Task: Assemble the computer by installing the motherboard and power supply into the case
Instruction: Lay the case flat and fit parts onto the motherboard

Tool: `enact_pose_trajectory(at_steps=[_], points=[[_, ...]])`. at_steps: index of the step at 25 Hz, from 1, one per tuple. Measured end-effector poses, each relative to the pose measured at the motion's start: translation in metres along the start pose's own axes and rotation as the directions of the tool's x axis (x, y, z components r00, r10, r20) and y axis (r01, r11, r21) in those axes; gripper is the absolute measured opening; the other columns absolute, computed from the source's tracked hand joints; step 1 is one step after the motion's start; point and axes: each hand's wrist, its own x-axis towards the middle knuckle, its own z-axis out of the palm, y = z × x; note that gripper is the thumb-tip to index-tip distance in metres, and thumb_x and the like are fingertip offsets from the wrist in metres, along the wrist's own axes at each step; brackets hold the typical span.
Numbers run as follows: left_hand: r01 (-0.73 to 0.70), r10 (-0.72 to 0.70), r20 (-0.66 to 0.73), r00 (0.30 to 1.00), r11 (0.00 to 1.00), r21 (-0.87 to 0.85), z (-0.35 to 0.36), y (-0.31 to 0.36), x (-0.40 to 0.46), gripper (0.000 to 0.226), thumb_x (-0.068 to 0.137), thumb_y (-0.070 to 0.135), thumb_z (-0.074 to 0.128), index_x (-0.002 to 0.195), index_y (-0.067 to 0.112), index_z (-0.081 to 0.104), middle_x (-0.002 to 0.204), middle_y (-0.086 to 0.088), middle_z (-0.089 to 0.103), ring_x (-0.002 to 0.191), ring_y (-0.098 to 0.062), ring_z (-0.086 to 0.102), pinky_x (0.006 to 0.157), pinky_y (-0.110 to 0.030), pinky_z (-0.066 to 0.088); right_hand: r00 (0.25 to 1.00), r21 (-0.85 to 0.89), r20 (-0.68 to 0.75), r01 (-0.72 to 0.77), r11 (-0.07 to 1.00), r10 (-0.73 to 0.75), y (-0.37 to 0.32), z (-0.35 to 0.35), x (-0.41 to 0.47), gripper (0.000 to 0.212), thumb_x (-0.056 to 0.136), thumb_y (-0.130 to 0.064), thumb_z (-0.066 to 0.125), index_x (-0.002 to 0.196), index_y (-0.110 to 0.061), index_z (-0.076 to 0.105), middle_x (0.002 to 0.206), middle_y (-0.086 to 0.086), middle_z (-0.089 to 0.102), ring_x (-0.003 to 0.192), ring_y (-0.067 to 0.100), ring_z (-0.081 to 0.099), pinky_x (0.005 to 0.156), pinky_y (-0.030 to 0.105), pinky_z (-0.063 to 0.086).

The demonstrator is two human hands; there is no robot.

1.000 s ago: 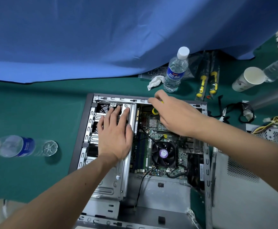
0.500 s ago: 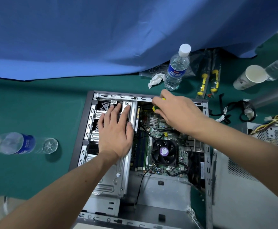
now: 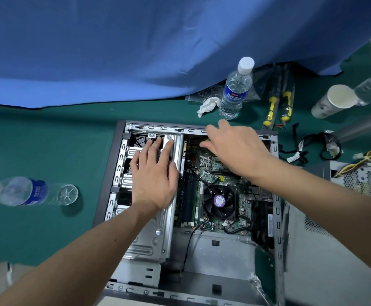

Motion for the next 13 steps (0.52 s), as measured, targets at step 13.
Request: enact_pose_trajectory(at_steps=[13], points=[[0.004, -0.004, 0.017, 1.000, 1.000, -0.004, -0.003, 0.001, -0.002, 0.053, 0.097, 0.037, 0.031, 0.148, 0.026, 0.038, 0.152, -0.004, 0.039, 0.145, -0.022, 0.025, 0.116, -0.047, 0.020, 0.999, 0.154, -0.016, 0.040, 0.987, -0.038, 0.003, 0.006, -0.001, 0.034, 0.103, -0.044, 0.040, 0.113, -0.011, 0.043, 0.101, 0.008, 0.040, 0.065, 0.029, 0.052, 0.053, 0.036, 0.036]])
